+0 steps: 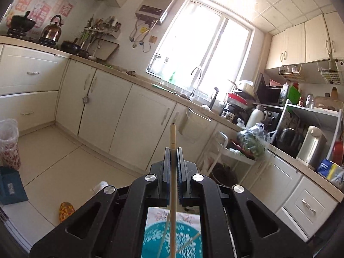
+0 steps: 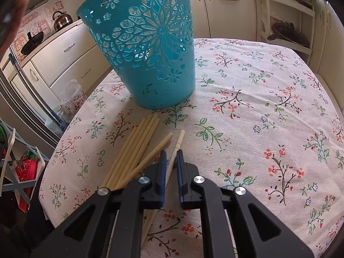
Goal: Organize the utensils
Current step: 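Lift the stick with the left tool and drop it into the teal basket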
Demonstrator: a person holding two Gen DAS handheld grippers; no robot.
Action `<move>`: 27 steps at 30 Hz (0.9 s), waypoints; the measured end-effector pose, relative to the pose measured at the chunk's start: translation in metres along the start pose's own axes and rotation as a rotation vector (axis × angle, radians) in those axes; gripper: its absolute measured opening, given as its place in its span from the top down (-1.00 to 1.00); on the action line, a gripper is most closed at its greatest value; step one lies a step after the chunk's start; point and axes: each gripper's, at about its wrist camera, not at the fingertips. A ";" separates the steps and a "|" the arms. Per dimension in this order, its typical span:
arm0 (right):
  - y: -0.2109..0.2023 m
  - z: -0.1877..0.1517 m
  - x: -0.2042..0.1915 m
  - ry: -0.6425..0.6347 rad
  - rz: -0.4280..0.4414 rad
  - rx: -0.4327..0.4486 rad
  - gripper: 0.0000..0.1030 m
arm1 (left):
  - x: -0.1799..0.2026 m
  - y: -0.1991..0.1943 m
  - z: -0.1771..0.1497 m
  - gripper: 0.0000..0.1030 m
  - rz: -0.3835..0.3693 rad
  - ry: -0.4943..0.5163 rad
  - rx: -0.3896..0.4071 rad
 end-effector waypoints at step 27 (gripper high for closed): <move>-0.002 0.000 0.003 0.024 0.018 0.001 0.79 | -0.009 0.014 -0.085 0.69 0.031 0.183 -0.216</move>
Point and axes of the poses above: each gripper's, at about its wrist camera, not at the fingertips, and y roughly the way its jaws point, x to its right, z to its top, and after that the axes turned 12 degrees about x, right-handed
